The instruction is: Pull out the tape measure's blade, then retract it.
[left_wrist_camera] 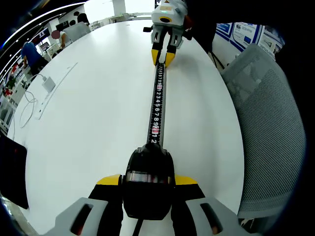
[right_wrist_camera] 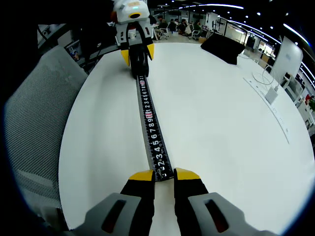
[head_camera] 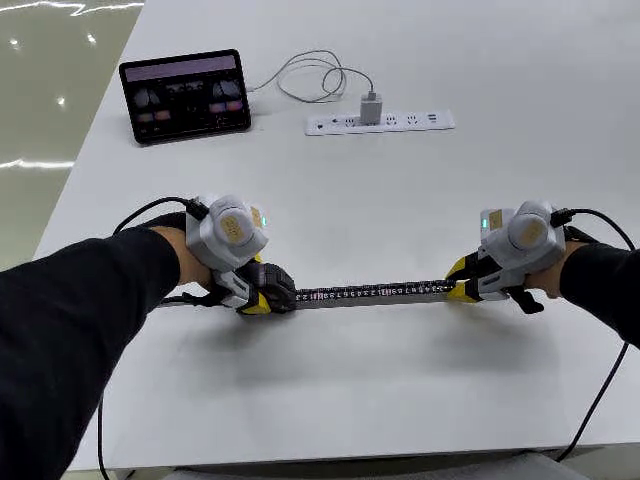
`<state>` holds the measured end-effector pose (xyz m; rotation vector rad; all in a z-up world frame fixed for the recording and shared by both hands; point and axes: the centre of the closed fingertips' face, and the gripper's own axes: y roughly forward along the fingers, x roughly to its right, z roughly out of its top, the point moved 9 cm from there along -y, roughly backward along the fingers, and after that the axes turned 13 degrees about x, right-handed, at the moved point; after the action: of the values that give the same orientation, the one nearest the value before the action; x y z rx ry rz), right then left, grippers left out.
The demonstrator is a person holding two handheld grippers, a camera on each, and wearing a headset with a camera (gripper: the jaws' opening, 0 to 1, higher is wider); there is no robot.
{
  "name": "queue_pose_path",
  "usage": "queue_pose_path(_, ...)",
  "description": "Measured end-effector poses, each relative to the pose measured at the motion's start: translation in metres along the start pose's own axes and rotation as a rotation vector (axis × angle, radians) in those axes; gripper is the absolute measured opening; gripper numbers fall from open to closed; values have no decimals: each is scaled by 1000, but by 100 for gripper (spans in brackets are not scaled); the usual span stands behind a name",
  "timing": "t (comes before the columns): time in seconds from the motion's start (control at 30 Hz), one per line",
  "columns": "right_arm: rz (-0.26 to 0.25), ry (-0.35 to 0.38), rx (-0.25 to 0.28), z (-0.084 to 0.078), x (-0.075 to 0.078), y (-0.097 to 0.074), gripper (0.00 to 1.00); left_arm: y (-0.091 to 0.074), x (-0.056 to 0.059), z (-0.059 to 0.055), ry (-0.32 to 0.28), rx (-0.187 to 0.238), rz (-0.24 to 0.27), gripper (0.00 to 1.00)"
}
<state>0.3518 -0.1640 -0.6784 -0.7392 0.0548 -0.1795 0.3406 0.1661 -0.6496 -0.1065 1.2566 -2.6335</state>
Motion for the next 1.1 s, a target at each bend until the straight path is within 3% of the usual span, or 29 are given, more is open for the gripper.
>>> queue_pose_path(1.1, -4, 13, -2, -2, 1, -3, 10, 0, 0, 0, -7, 8, 1, 34)
